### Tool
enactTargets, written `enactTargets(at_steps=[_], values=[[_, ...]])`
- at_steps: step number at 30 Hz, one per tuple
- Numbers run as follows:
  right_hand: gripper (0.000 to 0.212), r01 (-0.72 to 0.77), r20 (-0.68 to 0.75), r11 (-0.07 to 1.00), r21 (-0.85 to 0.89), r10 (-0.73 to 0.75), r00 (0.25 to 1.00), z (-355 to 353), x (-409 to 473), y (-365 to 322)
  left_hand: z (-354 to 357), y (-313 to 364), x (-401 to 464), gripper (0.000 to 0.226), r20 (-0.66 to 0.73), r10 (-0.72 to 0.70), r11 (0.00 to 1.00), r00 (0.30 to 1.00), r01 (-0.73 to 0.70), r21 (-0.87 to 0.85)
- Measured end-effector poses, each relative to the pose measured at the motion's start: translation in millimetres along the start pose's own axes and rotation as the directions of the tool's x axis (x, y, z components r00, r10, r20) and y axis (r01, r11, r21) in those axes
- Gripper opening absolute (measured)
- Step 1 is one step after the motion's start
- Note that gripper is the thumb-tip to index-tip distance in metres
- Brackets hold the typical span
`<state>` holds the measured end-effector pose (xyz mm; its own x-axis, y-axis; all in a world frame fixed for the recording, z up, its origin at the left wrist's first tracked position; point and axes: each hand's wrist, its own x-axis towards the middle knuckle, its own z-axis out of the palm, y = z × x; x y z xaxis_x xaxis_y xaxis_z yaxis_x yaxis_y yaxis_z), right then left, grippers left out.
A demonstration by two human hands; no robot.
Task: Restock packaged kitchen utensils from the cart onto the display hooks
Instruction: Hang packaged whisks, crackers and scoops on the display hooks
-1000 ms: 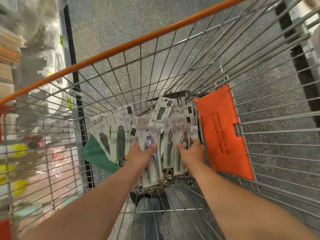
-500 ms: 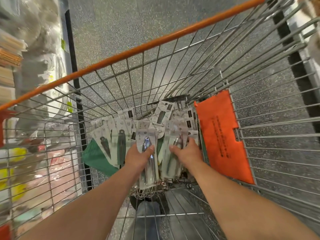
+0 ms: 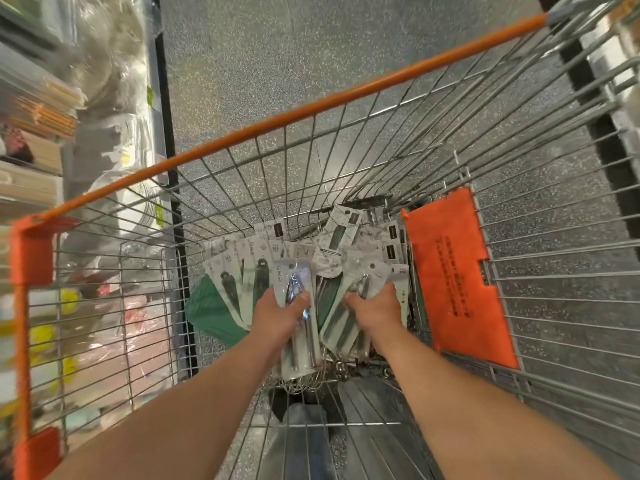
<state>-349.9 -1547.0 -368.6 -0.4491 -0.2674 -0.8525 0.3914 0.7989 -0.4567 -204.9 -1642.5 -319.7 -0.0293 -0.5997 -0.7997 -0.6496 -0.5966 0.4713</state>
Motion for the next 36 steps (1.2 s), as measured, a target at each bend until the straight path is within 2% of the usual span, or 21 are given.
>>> enactTargets(at_steps=[3,5,8,10,11,15,18,19,20,22,23,26,30,33,36], values=[[0.041,0.031,0.121,0.992,0.122,-0.046,0.992,-19.0,-14.3,-10.6,-10.6,11.8,-17.2,0.083,0.022,0.02,0.998,1.0,-0.018,-0.063],[0.033,0.004,0.24,0.986,0.165,-0.044,0.97,-34.2,-24.5,-23.2,-18.5,21.9,-30.7,0.092,0.025,0.024,0.997,0.999,-0.022,-0.081],[0.045,-0.017,0.412,0.987,0.16,-0.051,0.91,-45.9,-54.9,-61.5,-39.8,41.5,-58.8,0.096,0.011,0.051,0.995,0.999,-0.05,-0.09],[0.081,0.017,0.472,0.996,0.083,-0.054,0.88,-48.1,-73.9,-83.3,-54.7,52.3,-77.4,0.093,0.007,0.06,0.988,0.998,-0.058,-0.14],[0.092,0.051,0.512,0.997,0.052,-0.071,0.856,-46.5,-85.9,-96.2,-67.0,59.5,-92.8,0.089,-0.022,0.072,0.981,0.997,-0.075,-0.178],[0.062,0.174,0.629,0.983,0.052,-0.168,0.759,-37.3,-142.5,-140.8,-115.2,73.0,-143.8,0.085,-0.172,0.122,0.948,0.978,-0.166,-0.271],[0.028,0.311,0.73,0.949,0.06,-0.254,0.634,-14.3,-199.3,-171.7,-153.4,64.3,-173.2,0.113,-0.328,0.123,0.916,0.937,-0.234,-0.326],[0.026,0.381,0.757,0.924,0.044,-0.28,0.591,-2.9,-222.7,-181.0,-170.1,53.2,-179.7,0.116,-0.382,0.114,0.879,0.917,-0.272,-0.392],[0.03,0.41,0.768,0.911,0.049,-0.297,0.568,3.8,-233.6,-187.3,-178.7,51.4,-182.3,0.104,-0.396,0.11,0.842,0.912,-0.297,-0.45],[0.039,0.471,0.8,0.88,0.061,-0.325,0.504,18.1,-257.2,-195.5,-201.3,45.6,-207.2,0.056,-0.423,0.115,0.791,0.899,-0.34,-0.508],[0.038,0.513,0.812,0.858,0.034,-0.323,0.486,28.1,-273.9,-196.1,-215.8,39.5,-229.0,0.047,-0.451,0.116,0.757,0.885,-0.373,-0.537],[0.023,0.584,0.848,0.811,0.006,-0.314,0.428,53.8,-314.0,-194.1,-249.0,12.0,-273.5,0.047,-0.506,0.118,0.701,0.854,-0.433,-0.567],[0.015,0.656,0.909,0.754,0.003,-0.275,0.312,88.1,-378.3,-175.7,-279.0,-34.7,-332.6,0.054,-0.595,0.046,0.559,0.802,-0.514,-0.65],[0.023,0.688,0.941,0.725,0.008,-0.238,0.24,117.8,-432.0,-146.8,-298.6,-84.5,-380.6,0.06,-0.659,0.04,0.505,0.751,-0.584,-0.635],[0.032,0.696,0.964,0.718,0.0,-0.184,0.19,149.1,-479.3,-110.0,-317.2,-142.9,-415.7,0.065,-0.76,-0.039,0.503,0.648,-0.645,-0.575]])
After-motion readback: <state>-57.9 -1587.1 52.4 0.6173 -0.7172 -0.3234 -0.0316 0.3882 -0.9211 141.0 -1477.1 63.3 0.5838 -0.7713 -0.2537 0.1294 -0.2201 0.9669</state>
